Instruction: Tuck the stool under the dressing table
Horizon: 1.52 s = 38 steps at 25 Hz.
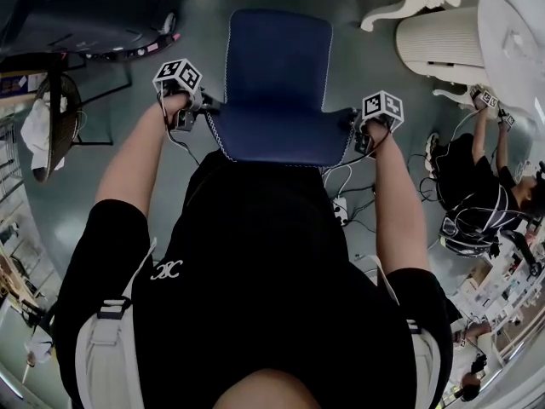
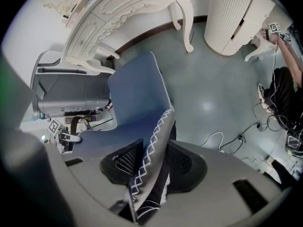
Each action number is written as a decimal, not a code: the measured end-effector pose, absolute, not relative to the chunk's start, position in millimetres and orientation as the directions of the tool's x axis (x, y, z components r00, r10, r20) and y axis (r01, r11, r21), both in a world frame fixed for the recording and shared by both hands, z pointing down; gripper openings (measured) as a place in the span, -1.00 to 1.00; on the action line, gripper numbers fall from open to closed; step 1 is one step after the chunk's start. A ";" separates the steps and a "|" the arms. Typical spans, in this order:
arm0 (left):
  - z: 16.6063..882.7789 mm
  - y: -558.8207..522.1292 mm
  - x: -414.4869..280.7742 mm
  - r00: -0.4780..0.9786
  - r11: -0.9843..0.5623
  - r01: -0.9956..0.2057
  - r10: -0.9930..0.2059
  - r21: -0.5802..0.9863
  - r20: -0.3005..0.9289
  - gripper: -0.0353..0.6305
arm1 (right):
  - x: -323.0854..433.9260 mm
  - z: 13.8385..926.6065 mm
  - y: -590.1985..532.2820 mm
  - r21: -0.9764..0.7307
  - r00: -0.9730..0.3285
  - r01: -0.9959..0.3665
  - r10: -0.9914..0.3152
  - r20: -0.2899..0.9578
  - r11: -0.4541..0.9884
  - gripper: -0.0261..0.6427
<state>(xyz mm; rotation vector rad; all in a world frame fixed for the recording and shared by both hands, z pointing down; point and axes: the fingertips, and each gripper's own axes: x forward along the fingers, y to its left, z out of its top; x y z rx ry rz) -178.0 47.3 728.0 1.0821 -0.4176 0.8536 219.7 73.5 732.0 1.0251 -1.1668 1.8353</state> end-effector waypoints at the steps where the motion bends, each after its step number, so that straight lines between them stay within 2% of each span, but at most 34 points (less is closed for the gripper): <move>1: 727.7 47.6 -177.2 0.619 0.196 -0.778 0.402 0.597 0.674 -0.34 | 219.5 731.7 74.0 -0.362 -0.427 -0.874 0.158 0.890 -0.324 -0.49; 10: 729.4 49.6 -175.5 0.621 0.187 -0.772 0.424 0.607 0.659 -0.35 | 218.1 736.8 76.3 -0.363 -0.443 -0.871 0.211 0.871 -0.332 -0.53; 17: 729.8 49.2 -172.1 0.622 0.176 -0.770 0.424 0.614 0.658 -0.37 | 218.2 735.4 75.0 -0.379 -0.443 -0.878 0.193 0.876 -0.292 -0.59; 28: 722.2 41.4 -168.5 0.634 0.054 -0.747 0.360 0.663 0.685 -0.41 | 217.2 732.4 71.3 -0.376 -0.400 -0.909 0.126 0.908 -0.182 -0.58; 38: 703.7 13.3 -162.3 0.668 0.022 -0.723 0.274 0.690 0.691 -0.39 | 219.8 714.1 43.8 -0.424 -0.433 -0.890 0.018 0.901 -0.169 -0.57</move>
